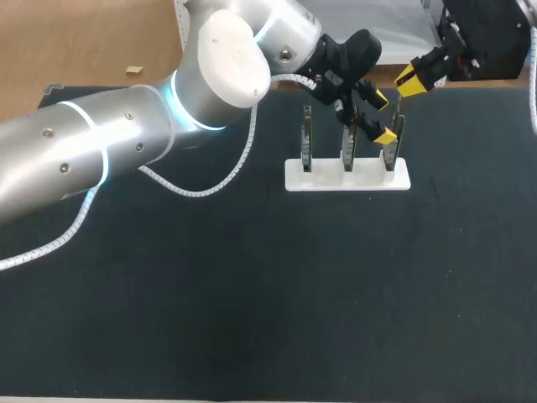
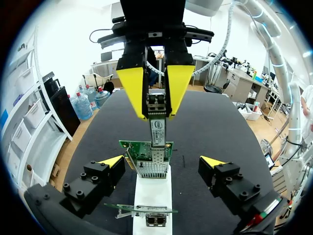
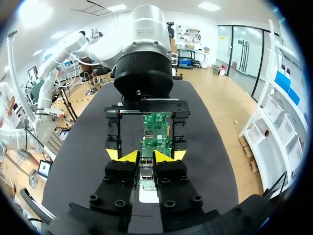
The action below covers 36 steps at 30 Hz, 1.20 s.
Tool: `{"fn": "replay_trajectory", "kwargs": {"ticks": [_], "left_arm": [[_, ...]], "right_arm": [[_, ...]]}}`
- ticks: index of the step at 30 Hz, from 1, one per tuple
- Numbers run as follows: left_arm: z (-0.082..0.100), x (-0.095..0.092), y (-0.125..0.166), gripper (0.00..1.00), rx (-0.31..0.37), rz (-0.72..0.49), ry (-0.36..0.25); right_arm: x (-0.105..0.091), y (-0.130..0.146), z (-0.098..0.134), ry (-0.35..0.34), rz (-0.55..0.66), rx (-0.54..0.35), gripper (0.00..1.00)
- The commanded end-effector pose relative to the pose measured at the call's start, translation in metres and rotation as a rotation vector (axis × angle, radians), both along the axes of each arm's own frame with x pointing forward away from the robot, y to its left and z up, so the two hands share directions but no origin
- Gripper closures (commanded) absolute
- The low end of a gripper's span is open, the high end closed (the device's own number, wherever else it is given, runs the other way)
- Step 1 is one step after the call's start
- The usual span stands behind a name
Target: Pick up the optical module with the left hand, and insert it into the network port with the right hand.
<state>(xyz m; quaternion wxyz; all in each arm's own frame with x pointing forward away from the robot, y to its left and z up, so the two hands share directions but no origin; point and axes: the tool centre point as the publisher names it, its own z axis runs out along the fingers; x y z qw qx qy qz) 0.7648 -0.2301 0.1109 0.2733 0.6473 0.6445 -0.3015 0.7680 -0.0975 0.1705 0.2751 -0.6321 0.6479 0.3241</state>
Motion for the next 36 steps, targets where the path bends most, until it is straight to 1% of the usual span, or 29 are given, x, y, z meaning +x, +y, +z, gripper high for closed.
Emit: {"fn": "replay_trajectory", "kwargs": {"ticks": [1, 9, 18, 29, 36], "left_arm": [[0.0007, 0.0023, -0.0013, 0.0, 0.006, -0.002, 0.004], [0.0007, 0.0023, -0.0013, 0.0, 0.006, -0.002, 0.004], [0.0007, 0.0023, -0.0013, 0.0, 0.006, -0.002, 0.004], [0.0007, 0.0023, -0.0013, 0.0, 0.006, -0.002, 0.004], [0.0007, 0.0023, -0.0013, 0.0, 0.006, -0.002, 0.004]], "right_arm": [[-0.0011, 0.0012, -0.0009, -0.004, -0.002, -0.004, 1.0], [-0.0013, 0.0008, -0.0037, -0.006, -0.003, -0.01, 1.0], [-0.0004, 0.0009, 0.0005, -0.035, -0.01, -0.005, 1.0], [-0.0013, -0.0004, -0.0062, -0.014, -0.013, -0.016, 1.0], [-0.0011, -0.0001, -0.0012, -0.026, -0.015, -0.006, 1.0]]}}
